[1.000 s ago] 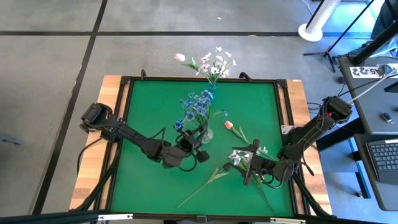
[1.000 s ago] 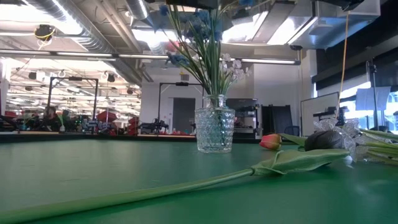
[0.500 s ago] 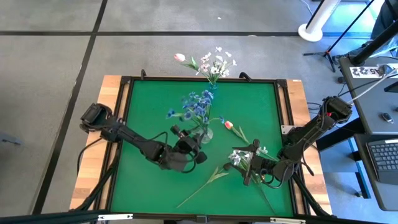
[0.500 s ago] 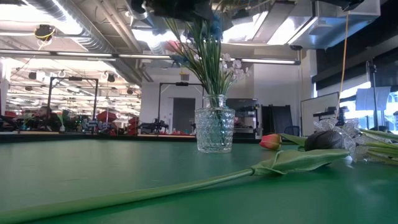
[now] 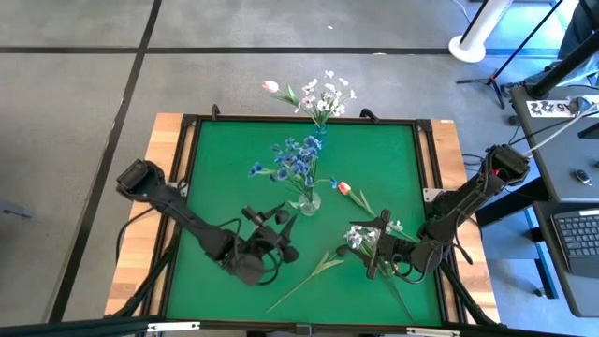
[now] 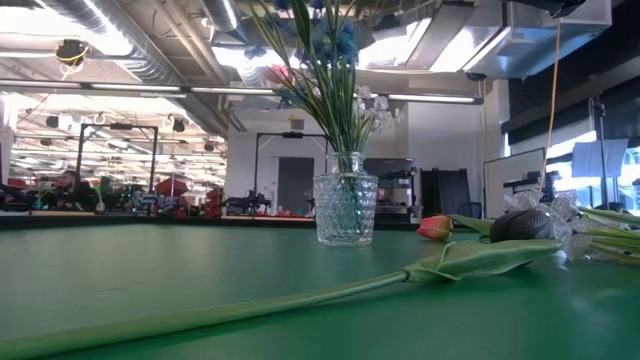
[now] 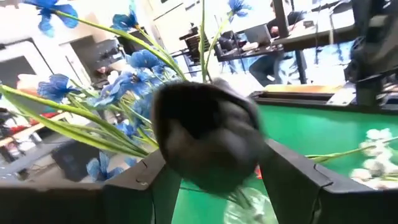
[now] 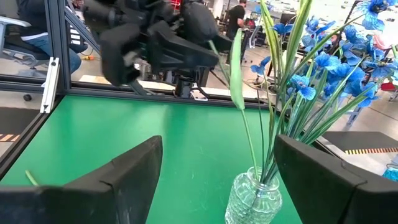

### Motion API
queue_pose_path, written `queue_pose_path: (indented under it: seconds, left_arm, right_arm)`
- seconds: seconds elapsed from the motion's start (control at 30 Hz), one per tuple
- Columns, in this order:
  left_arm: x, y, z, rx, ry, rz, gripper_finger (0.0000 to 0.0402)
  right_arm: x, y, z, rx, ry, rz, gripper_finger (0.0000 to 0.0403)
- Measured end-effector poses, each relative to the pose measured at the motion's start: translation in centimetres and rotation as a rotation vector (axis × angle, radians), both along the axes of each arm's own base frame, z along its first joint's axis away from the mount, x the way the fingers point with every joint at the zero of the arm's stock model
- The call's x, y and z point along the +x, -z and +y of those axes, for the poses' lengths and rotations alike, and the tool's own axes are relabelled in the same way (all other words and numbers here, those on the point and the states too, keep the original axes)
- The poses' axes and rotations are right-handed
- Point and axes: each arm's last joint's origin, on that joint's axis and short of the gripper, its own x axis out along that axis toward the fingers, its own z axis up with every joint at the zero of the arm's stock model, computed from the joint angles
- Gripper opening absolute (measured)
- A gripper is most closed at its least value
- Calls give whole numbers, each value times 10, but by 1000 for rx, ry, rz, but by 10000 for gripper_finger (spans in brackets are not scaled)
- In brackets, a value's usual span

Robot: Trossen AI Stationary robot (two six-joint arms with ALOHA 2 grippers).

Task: Sort flowers into vase by color
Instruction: Put the left black flowers into the transparent vase, then put the white flowers into the blue transparent vase

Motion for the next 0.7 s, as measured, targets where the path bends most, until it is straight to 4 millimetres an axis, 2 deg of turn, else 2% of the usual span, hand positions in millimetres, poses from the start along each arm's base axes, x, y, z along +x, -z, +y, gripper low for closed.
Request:
queue_pose_path:
  seconds: [0.33,0.4,0.47,0.53,0.63,0.7]
  left_arm:
    - [-43,6,-62,-155,292,-75,196]
    - [-53,9,-70,-195,333,-85,196]
    - [-60,15,-75,-283,393,-84,196]
    - [-60,23,-75,-442,474,-41,196]
    - [-56,39,-70,-658,509,53,196]
    - [-55,55,-65,-717,484,126,196]
  right_arm:
    - [0,0,0,8,2,-3,307]
    - [-1,0,-1,84,47,-29,307]
    - [1,-2,-8,152,69,-39,307]
    - [5,-4,-16,202,61,4,307]
    - [14,-3,-34,294,70,152,307]
    - [19,-1,-48,350,79,301,307]
